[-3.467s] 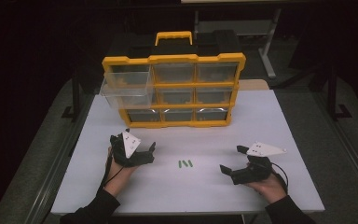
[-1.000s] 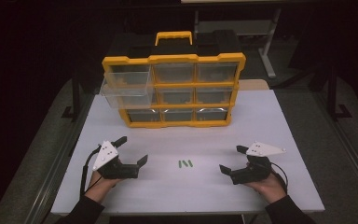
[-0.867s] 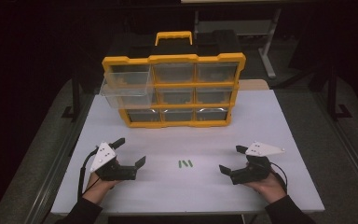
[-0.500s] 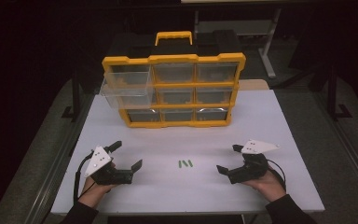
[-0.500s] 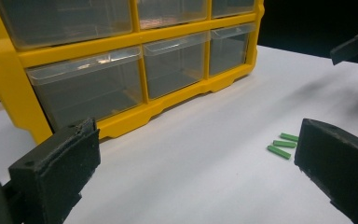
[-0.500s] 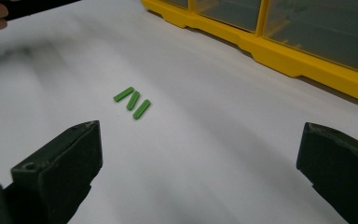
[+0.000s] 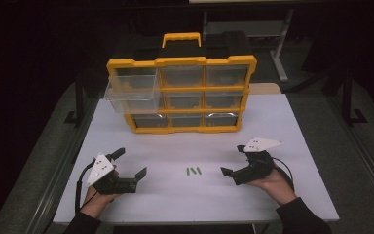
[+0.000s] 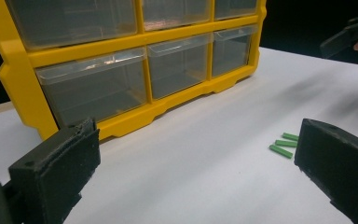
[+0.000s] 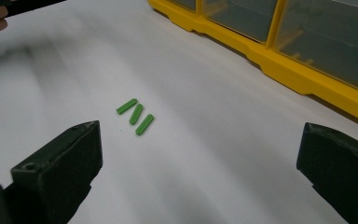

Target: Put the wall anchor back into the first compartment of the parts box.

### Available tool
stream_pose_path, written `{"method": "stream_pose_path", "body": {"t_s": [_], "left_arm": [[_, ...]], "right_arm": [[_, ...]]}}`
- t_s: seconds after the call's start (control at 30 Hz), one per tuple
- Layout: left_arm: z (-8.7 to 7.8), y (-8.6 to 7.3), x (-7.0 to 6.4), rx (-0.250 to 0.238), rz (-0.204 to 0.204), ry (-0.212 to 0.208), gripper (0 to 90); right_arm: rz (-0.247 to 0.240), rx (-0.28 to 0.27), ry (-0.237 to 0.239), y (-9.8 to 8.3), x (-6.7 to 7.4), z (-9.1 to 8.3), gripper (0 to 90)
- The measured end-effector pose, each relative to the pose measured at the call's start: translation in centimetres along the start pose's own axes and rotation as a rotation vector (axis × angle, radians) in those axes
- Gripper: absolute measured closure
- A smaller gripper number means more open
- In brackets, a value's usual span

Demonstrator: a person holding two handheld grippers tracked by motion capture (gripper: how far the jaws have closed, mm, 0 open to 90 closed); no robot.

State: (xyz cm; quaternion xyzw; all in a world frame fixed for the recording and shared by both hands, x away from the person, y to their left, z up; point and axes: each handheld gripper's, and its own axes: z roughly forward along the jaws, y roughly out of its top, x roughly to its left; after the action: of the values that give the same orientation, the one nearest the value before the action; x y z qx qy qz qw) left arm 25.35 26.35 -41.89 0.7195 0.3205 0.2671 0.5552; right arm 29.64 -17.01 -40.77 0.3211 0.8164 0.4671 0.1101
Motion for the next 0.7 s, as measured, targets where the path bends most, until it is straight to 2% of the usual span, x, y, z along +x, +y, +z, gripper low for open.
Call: {"method": "stream_pose_path", "body": {"t_s": [0.2, 0.3, 0.33, 0.5, 0.6, 0.7], "left_arm": [[0.1, 0.0, 0.0, -0.002, 0.016, -0.008, 0.0], [0.2, -0.2, -0.1, 0.0, -0.003, -0.007, 0.0], [0.2, -0.2, 0.0, 0.008, 0.015, -0.008, 0.0], [0.2, -0.3, 0.0, 0.004, -0.002, -0.011, 0.0], [0.3, -0.3, -0.1, -0.015, -0.024, -0.012, 0.0], [0.3, -0.3, -0.1, -0.01, -0.026, -0.015, 0.0]], "right_arm": [[0.001, 0.035, 0.005, 0.9, -0.1, 0.8, 0.0], [0.006, 0.051, 0.009, 1.4, -0.2, 1.1, 0.0], [-0.001, 0.058, 0.009, 1.5, -0.2, 1.2, 0.0], [-0.01, 0.081, 0.008, 2.2, -0.3, 1.9, 0.8], [-0.008, 0.091, 0.013, 2.5, -0.3, 2.2, 2.2], [-0.015, 0.106, 0.015, 2.8, -0.2, 2.6, 3.0]]}}
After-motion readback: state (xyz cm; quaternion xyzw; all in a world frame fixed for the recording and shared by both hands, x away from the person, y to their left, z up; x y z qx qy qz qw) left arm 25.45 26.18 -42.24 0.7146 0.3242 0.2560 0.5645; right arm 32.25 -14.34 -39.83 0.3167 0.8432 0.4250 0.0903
